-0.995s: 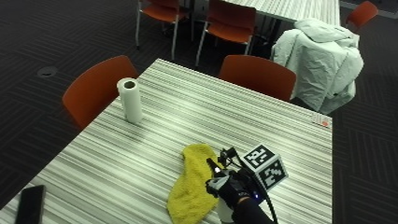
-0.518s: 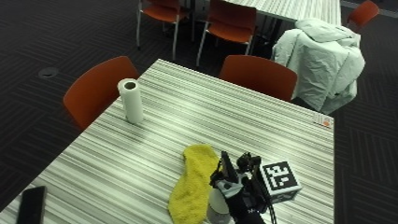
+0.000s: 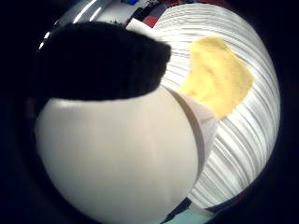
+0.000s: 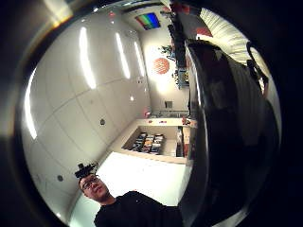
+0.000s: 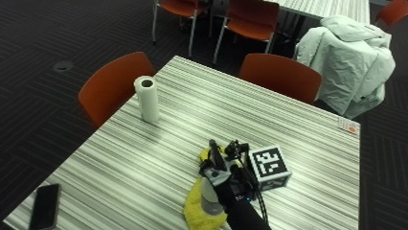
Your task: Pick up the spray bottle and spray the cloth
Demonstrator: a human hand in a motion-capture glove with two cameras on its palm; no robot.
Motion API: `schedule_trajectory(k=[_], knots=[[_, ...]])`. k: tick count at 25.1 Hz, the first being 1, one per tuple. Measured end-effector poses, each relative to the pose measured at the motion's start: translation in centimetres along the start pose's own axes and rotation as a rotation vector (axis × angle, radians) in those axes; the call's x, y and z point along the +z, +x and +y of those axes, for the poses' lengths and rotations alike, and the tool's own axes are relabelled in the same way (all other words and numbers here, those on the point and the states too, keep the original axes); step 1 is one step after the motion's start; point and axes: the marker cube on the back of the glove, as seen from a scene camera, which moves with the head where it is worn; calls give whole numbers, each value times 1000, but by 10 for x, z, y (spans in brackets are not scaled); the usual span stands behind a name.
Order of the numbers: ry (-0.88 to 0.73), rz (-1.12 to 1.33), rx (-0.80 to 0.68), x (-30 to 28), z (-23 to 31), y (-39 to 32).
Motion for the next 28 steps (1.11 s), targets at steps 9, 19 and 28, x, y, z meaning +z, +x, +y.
schedule_trajectory(k=[9, 19, 28], knots=[[24, -54, -72, 47, -57, -48], [59, -41, -33, 68, -54, -10], [100, -19, 46, 69, -19, 50]])
